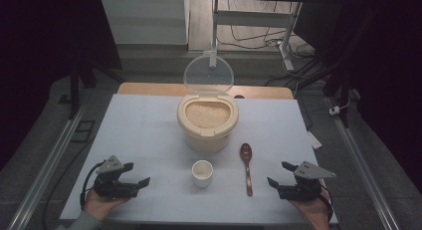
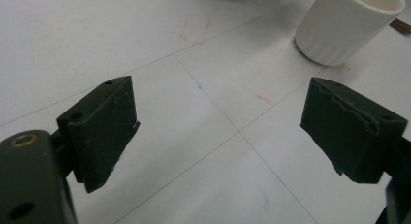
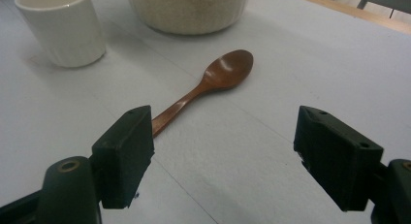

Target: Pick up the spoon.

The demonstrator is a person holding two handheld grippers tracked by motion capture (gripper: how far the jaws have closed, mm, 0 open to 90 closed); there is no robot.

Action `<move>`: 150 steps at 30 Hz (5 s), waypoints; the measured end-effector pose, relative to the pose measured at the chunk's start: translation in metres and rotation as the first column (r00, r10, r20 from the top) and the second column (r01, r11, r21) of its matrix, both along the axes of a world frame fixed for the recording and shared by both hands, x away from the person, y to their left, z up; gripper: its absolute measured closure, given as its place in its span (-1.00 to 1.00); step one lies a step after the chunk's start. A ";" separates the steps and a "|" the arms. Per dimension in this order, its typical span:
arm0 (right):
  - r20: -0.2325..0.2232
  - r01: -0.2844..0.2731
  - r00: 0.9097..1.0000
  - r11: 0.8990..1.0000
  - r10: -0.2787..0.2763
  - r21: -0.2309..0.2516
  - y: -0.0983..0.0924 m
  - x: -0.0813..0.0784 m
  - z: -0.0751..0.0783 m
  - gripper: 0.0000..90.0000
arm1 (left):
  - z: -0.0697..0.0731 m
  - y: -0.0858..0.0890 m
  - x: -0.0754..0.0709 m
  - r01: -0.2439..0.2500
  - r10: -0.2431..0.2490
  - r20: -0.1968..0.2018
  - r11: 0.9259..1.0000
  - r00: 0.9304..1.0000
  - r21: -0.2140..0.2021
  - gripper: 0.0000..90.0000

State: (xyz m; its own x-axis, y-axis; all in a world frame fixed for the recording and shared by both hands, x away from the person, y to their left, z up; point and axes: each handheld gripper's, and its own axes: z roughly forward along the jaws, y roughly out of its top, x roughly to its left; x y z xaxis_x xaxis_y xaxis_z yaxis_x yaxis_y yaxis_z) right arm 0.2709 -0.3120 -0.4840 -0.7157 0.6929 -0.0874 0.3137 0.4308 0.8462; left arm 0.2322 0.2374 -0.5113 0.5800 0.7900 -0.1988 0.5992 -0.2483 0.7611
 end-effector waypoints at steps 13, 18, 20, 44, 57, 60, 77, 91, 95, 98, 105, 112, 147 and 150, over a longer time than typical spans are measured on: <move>-0.001 0.010 1.000 0.999 -0.010 -0.047 0.006 0.000 -0.002 -0.47 | -0.001 0.000 0.000 -0.001 0.002 -0.009 1.000 1.000 0.016 -0.72; -0.007 0.032 0.999 0.999 -0.032 -0.038 0.005 0.000 -0.002 -0.44 | -0.003 -0.002 0.001 0.003 -0.002 -0.020 0.999 1.000 0.033 -0.72; -0.018 0.042 0.999 0.998 -0.042 -0.041 0.005 0.000 -0.001 -0.43 | -0.003 -0.003 0.001 0.004 -0.003 -0.022 0.999 1.000 0.040 -0.72; -0.136 0.060 0.987 0.986 -0.081 -0.153 0.046 0.004 0.034 -0.32 | -0.004 -0.006 0.002 0.016 -0.015 -0.027 0.998 1.000 0.053 -0.72; -0.243 0.096 0.958 0.968 -0.153 -0.231 0.077 0.013 0.033 -0.31 | -0.005 -0.007 0.003 0.023 -0.021 -0.030 0.998 0.999 0.061 -0.72; -0.246 0.095 0.956 0.962 -0.160 -0.255 0.082 0.014 0.033 -0.31 | -0.005 -0.007 0.003 0.025 -0.023 -0.030 0.998 0.999 0.064 -0.72; -0.356 0.131 0.899 0.931 -0.257 -0.340 0.113 0.030 0.006 -0.22 | -0.006 -0.008 0.003 0.032 -0.030 -0.030 0.997 0.999 0.072 -0.71; -0.376 0.182 0.861 0.897 -0.343 -0.403 0.124 0.050 -0.013 0.05 | -0.006 -0.006 0.004 0.028 -0.026 -0.032 0.997 0.999 0.073 -0.71; -0.389 0.183 0.851 0.893 -0.353 -0.411 0.123 0.052 -0.017 0.13 | -0.006 -0.006 0.004 0.027 -0.025 -0.031 0.997 0.999 0.076 -0.70; -0.404 0.187 0.841 0.895 -0.359 -0.405 0.122 0.055 -0.017 0.26 | -0.007 -0.006 0.004 0.026 -0.024 -0.031 0.996 0.999 0.082 -0.70; -0.430 0.197 0.817 0.886 -0.385 -0.420 0.125 0.060 -0.014 0.51 | -0.007 -0.004 0.004 0.025 -0.023 -0.030 0.996 0.999 0.083 -0.70; -0.434 0.222 0.804 0.882 -0.408 -0.416 0.123 0.062 -0.014 0.72 | -0.007 -0.004 0.003 0.017 -0.015 -0.029 0.996 0.999 0.084 -0.69; -0.392 0.014 0.914 0.973 -0.105 -0.229 0.070 0.036 0.037 0.80 | -0.007 -0.004 0.004 0.014 -0.011 -0.027 0.996 1.000 0.087 -0.67; -0.382 -0.017 0.922 0.979 -0.062 -0.202 0.068 0.031 0.045 0.80 | -0.008 -0.004 0.005 0.013 -0.011 -0.029 0.996 1.000 0.087 -0.67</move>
State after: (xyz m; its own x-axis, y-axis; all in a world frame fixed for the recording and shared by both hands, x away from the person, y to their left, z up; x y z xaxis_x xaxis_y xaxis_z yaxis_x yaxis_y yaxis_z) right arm 0.3016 -0.2436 -0.4392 -0.7057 0.7064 0.0552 0.6093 0.5652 0.5562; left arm 0.2367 0.2337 -0.5188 0.5844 0.7982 -0.1460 0.6170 -0.3203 0.7188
